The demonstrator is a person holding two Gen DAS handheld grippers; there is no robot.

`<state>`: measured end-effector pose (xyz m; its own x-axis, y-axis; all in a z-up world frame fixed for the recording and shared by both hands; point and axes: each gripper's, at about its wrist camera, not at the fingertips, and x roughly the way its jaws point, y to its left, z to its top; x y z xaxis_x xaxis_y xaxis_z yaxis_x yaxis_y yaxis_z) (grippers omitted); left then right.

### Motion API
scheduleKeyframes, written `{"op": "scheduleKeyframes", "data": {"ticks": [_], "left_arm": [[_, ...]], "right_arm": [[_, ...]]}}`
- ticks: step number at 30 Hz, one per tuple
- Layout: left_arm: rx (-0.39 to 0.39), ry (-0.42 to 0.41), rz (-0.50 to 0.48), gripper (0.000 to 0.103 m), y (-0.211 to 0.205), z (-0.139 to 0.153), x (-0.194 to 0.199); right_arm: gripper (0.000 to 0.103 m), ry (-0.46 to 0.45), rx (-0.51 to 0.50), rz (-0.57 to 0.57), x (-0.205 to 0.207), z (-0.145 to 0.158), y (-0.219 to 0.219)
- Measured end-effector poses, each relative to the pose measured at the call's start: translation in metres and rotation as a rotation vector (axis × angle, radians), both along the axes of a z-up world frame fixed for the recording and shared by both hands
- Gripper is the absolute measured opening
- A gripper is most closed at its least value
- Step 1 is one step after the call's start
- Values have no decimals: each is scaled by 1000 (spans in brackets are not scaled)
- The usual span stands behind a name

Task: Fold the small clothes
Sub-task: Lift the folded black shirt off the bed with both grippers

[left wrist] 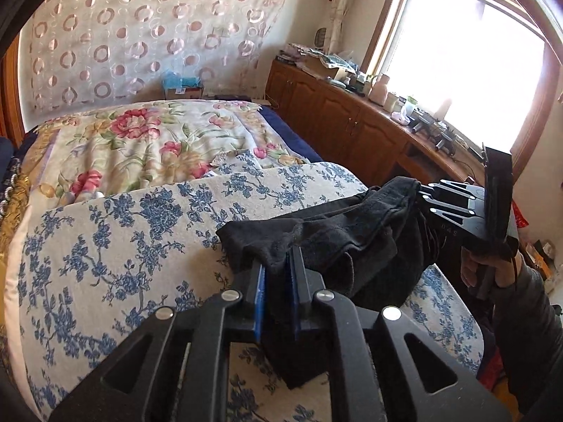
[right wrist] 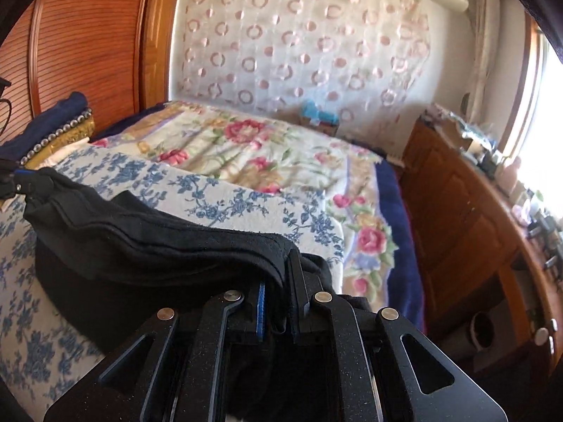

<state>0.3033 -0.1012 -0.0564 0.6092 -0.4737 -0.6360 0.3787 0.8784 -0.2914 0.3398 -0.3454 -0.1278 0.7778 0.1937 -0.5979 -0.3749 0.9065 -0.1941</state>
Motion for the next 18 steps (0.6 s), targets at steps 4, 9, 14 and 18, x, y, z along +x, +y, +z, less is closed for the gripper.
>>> {"op": "scheduleKeyframes", "data": {"ticks": [4, 9, 14, 18], "left_arm": [[-16, -12, -15, 41, 3, 5, 8], [-18, -37, -17, 56, 10, 12, 11], [20, 14, -29, 57, 13, -5, 12], [54, 63, -41, 57, 8, -24, 19]], "right_arm": [[27, 38, 34, -37, 21, -6, -4], [41, 3, 96, -119, 44, 10, -19], [41, 6, 105, -182, 55, 18, -35], [52, 15, 131, -151, 41, 20, -40]]}}
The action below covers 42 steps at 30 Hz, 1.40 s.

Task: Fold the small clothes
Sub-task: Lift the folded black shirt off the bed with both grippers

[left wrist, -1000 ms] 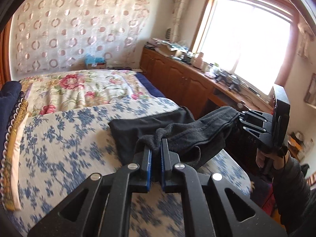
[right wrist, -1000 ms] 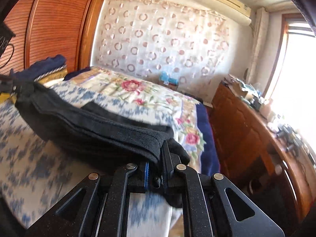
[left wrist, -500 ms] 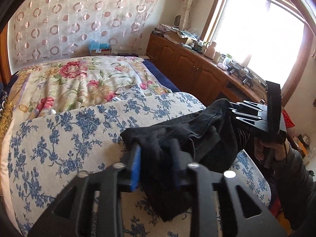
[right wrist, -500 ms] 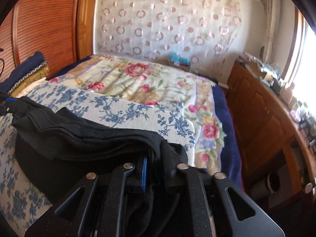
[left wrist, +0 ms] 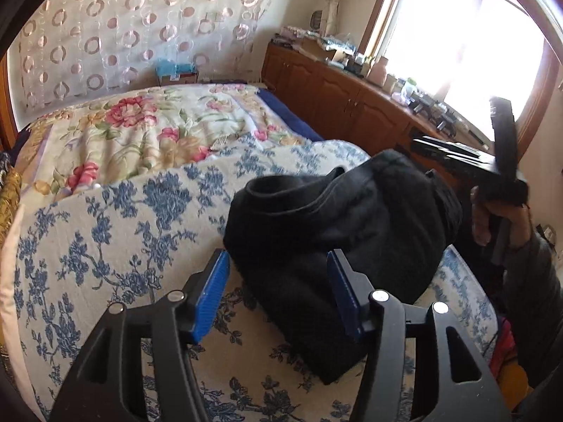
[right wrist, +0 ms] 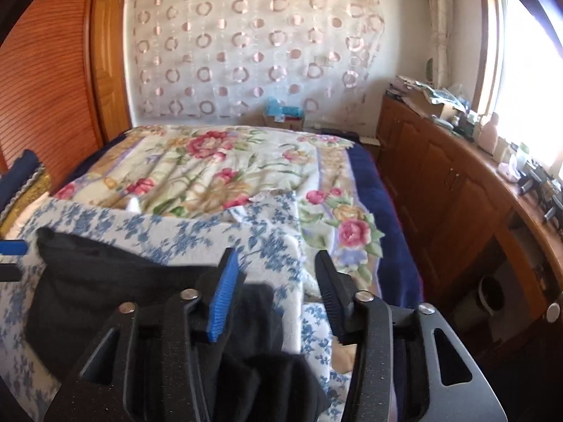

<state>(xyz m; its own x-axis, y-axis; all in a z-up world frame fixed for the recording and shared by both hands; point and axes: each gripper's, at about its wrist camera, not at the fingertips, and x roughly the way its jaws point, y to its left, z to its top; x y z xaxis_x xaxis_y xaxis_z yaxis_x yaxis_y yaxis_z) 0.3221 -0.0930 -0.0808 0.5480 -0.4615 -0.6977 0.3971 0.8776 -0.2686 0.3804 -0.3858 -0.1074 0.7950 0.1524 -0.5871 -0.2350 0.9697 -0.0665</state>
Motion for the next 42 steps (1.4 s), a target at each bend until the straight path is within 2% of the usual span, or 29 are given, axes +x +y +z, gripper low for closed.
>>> {"op": "scheduleKeyframes", "data": {"ticks": [1, 3, 9, 11, 13, 17, 23, 26, 29, 31, 38, 41, 42], "left_arm": [[7, 6, 5, 57, -1, -5, 5], [25, 30, 23, 57, -2, -12, 18], [42, 37, 83, 57, -1, -21, 51], [44, 63, 93, 57, -1, -28, 58], [33, 81, 92, 57, 1, -33, 61], [25, 85, 89, 57, 1, -36, 60], [22, 89, 87, 57, 1, -36, 61], [17, 89, 81, 57, 0, -36, 61], [-3, 95, 62, 56, -1, -36, 62], [-17, 98, 37, 52, -4, -36, 62], [-11, 93, 10, 47, -12, -34, 65], [-19, 83, -10, 37, -14, -34, 66], [-31, 87, -24, 30, -14, -35, 66]], "right_arm": [[57, 13, 14, 29, -5, -2, 0], [60, 40, 26, 51, -10, -7, 2], [60, 96, 27, 68, -13, -22, 7], [65, 103, 31, 65, -13, -24, 8], [74, 117, 37, 70, -12, -27, 9], [75, 184, 35, 59, -3, -43, 8], [76, 248, 139, 66, 10, -57, -3], [76, 266, 157, 80, 11, -62, -1], [69, 269, 160, 97, 11, -62, 2], [57, 278, 166, 123, 10, -61, 6], [50, 287, 185, 148, 11, -64, 7], [40, 284, 211, 162, 9, -66, 5], [31, 280, 221, 166, 9, -66, 5]]}}
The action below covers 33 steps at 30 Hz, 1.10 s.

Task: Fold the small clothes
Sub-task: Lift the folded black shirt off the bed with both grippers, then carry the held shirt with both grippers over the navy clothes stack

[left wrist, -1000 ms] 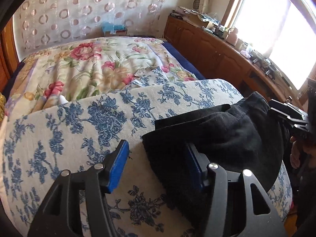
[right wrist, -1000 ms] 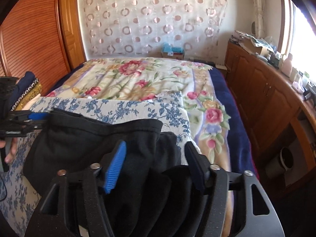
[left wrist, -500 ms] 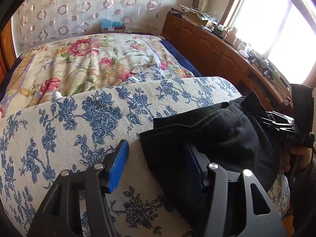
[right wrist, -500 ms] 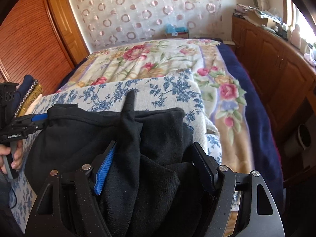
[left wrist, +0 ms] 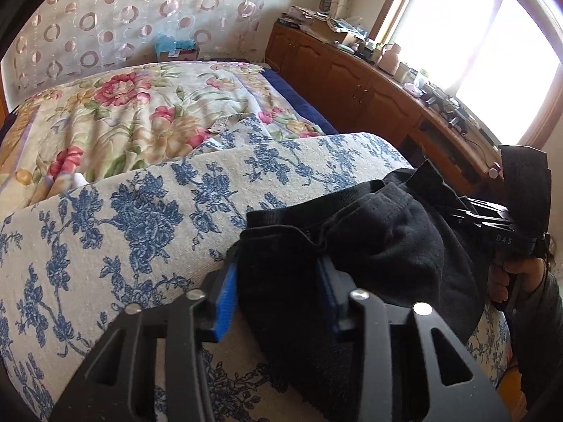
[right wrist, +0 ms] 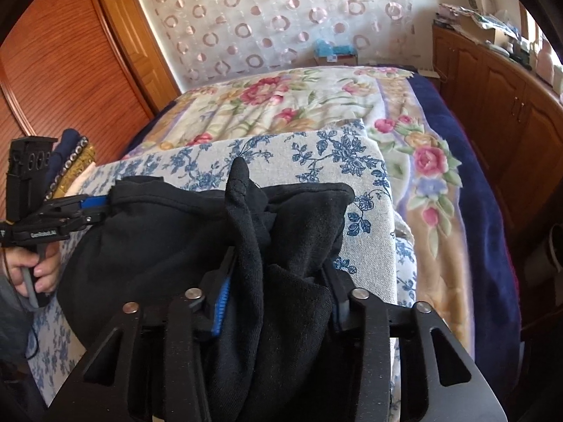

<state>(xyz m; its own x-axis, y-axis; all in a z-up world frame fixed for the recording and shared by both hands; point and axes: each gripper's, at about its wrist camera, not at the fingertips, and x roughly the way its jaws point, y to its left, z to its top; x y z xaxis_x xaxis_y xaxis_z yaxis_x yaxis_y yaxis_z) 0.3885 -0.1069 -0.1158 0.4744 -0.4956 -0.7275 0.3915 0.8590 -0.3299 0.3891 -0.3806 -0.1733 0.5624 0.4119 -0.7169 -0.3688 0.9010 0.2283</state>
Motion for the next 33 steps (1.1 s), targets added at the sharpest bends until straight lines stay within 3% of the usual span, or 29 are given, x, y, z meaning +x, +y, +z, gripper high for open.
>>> {"op": "scheduleKeyframes", "data": {"ticks": [3, 8, 15, 23, 33], "left_arm": [[-38, 5, -6, 15, 4, 3, -2], [-110, -76, 4, 5, 17, 39, -28], [-151, -228, -2, 4, 38, 99, -80], [-160, -298, 35, 3, 64, 121, -102], [-216, -404, 129, 3, 115, 157, -141]], "right_arm": [[23, -21, 4, 0, -5, 2, 2], [20, -120, -21, -24, -26, 29, 10], [19, -267, -18, -25, -57, 76, 27], [18, -398, -59, 29, -84, 122, 66], [18, -550, -183, 156, -109, 194, 123]]}}
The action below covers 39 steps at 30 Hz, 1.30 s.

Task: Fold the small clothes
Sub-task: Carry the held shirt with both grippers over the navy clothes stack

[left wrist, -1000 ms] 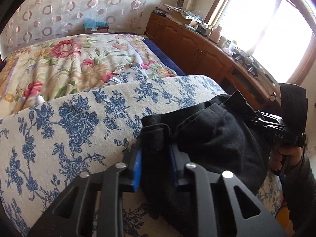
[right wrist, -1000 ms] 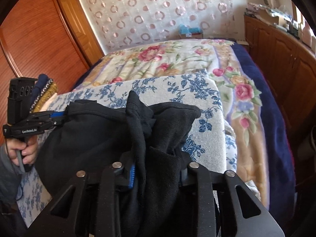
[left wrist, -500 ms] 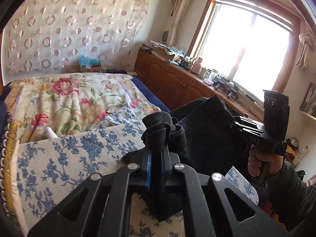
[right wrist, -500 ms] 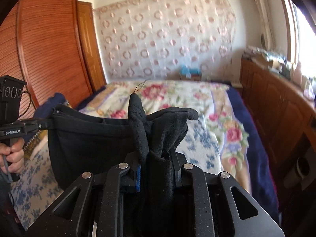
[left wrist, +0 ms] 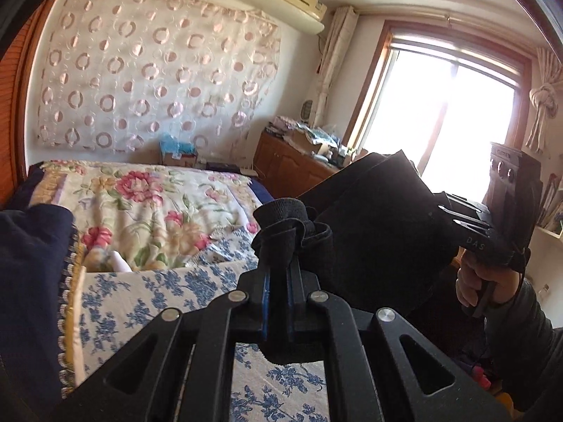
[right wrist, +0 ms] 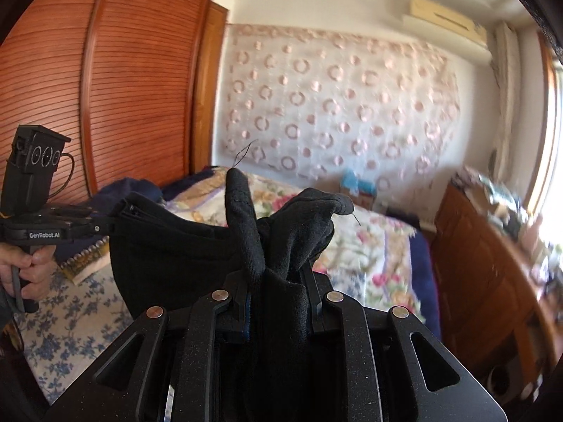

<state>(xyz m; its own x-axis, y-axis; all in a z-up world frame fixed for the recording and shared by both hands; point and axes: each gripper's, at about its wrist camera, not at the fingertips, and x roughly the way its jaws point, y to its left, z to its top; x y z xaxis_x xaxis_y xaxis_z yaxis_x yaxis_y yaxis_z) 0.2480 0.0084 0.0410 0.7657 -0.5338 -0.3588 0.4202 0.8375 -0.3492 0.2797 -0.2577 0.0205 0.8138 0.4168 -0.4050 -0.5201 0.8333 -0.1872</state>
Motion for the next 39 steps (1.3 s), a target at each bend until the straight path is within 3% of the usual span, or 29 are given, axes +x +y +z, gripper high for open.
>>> {"op": "scheduleKeyframes", "data": {"ticks": [12, 19, 24, 31, 35, 39], "left_arm": [[25, -138, 254, 3, 111, 47, -115], [72, -158, 408, 3, 162, 47, -166], [79, -94, 480, 3, 198, 15, -154], [19, 66, 543, 3, 248, -58, -101], [-17, 81, 540, 3, 259, -70, -86], [-33, 79, 558, 3, 267, -70, -88]], "right_arm": [[18, -113, -38, 285, -41, 57, 114], [18, -123, -38, 499, -61, 70, 200], [18, -33, -46, 594, -33, 52, 264], [18, 81, -159, 607, 45, -12, 365], [18, 93, -194, 644, 71, -24, 395], [18, 68, -200, 744, 71, -13, 413]]}}
